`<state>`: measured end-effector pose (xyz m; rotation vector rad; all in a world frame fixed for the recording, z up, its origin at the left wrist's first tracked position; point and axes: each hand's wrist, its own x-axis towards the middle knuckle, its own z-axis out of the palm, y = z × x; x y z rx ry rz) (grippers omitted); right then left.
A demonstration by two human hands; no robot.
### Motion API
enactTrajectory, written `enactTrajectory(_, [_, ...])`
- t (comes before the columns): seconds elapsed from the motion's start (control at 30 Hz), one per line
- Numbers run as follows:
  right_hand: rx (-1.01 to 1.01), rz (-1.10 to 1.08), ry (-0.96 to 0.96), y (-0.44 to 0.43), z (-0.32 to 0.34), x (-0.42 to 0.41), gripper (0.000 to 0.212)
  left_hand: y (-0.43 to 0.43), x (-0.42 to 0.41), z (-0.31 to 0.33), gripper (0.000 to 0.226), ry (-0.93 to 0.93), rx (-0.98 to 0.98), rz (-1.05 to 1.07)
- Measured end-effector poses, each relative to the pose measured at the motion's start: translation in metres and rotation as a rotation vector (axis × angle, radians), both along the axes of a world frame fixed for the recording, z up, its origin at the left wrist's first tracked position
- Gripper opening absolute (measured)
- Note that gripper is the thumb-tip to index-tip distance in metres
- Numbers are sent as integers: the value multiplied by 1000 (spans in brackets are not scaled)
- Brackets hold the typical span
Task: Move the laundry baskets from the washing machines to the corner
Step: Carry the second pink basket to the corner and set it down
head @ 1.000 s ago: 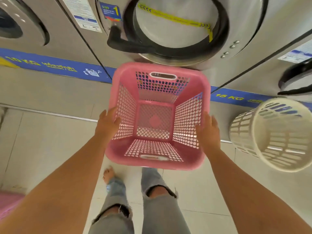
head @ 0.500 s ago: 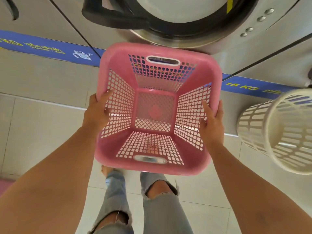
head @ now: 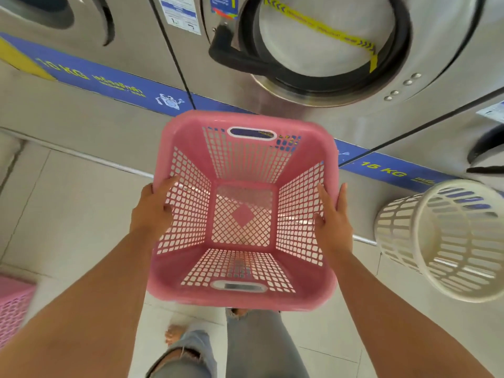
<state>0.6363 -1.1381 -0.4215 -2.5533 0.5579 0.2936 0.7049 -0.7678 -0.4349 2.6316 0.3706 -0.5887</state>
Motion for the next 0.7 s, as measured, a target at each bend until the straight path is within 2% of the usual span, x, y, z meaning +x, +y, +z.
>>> enactTrajectory(0.3, [32,223,-32,118,51,-12,70,120,-107,56,70,-84,31,243])
enactTrajectory(0.5, [112,426,-144,233,84,-35,73,218,-208,102,76,-203,22,461])
enactTrajectory(0.7, [186,627,-237,355,112,-74,74,305,-319,147,77,-344,96,687])
